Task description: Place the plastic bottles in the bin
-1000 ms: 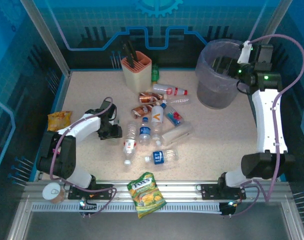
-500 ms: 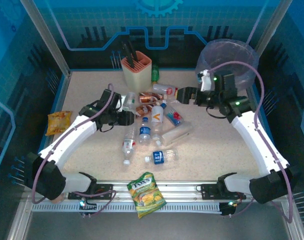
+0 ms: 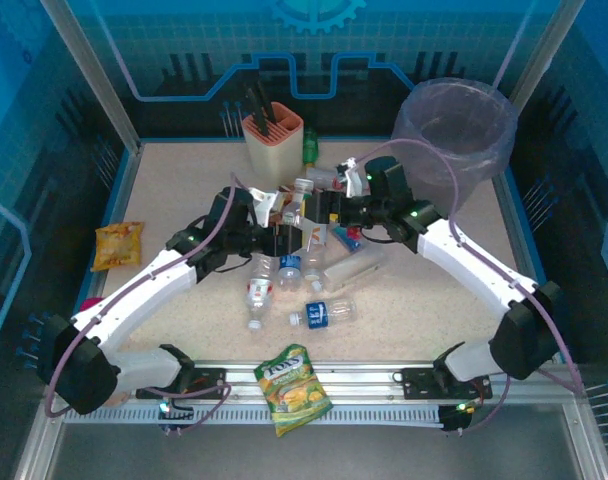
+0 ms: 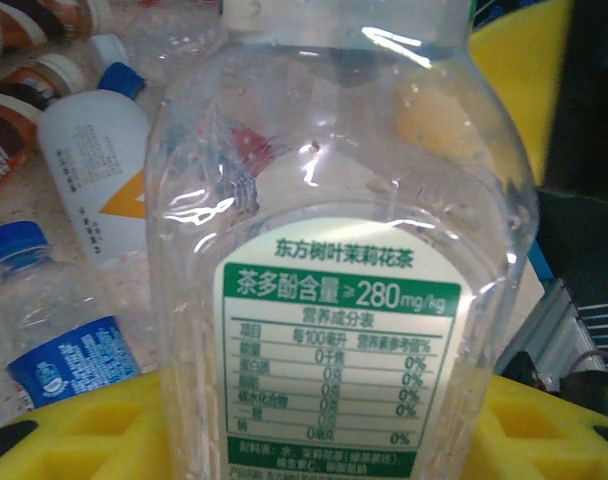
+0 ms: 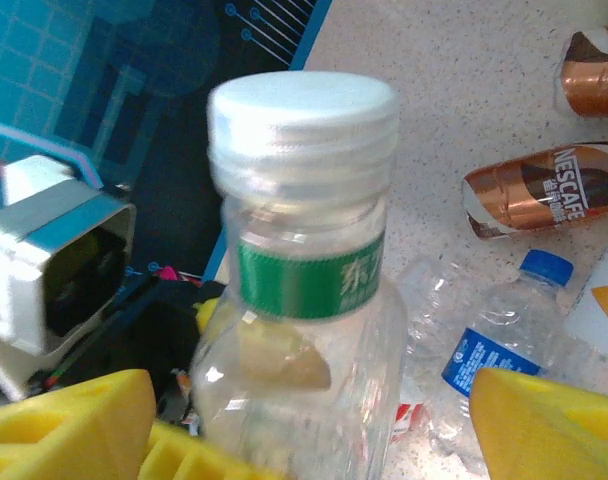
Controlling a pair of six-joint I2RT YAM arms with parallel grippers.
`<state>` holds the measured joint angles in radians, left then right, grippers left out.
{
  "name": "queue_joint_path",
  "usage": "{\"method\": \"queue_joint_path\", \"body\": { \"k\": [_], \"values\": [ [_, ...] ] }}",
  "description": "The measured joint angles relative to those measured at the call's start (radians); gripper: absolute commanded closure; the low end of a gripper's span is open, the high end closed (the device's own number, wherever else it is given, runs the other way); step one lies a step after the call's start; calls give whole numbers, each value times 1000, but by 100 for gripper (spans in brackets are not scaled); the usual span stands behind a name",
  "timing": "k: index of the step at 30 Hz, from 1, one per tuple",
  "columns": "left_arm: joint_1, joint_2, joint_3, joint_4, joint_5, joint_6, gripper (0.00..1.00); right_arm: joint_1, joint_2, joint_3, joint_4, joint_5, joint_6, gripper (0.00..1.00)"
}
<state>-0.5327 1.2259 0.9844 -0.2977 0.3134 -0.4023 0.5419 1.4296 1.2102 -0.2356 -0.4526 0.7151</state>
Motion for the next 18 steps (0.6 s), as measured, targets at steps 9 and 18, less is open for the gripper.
{"method": "queue_joint_path", "body": {
  "k": [9,18],
  "values": [
    [-25,0,-13,4,25,-10,79,3,64,41,47,7,3,34],
    [-28,1,-13,2,25,-10,78,3,97,71,42,33,-16,54]
  ]
}}
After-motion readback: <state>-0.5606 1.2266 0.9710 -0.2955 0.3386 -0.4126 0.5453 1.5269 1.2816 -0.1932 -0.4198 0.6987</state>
